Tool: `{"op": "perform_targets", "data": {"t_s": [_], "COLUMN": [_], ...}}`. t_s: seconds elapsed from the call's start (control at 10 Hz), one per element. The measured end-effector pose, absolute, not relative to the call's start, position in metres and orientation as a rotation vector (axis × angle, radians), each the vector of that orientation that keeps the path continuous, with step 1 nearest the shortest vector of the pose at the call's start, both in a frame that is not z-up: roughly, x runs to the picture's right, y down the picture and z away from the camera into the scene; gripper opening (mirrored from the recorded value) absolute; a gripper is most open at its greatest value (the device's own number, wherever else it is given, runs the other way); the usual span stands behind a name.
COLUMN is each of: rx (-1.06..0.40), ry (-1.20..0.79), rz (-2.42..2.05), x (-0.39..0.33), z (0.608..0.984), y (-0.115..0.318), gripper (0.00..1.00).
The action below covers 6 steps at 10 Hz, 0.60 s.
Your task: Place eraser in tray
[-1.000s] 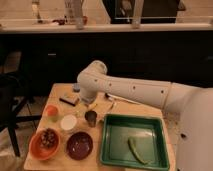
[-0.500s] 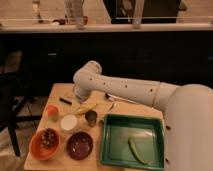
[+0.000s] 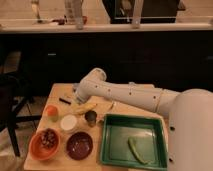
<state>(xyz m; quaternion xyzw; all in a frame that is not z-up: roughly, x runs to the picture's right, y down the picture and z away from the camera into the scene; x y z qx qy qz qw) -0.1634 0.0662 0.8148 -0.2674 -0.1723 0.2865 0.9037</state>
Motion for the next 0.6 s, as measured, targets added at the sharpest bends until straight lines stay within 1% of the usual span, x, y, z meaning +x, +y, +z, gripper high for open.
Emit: {"op": "perform_targets", "data": {"t_s": [0.6], "rx": [-0.607], "ry": [-0.462], "rz": [0.410], "x": [-0.182], "z": [0.857], "y": [0.070], "gripper": [0.80]}}
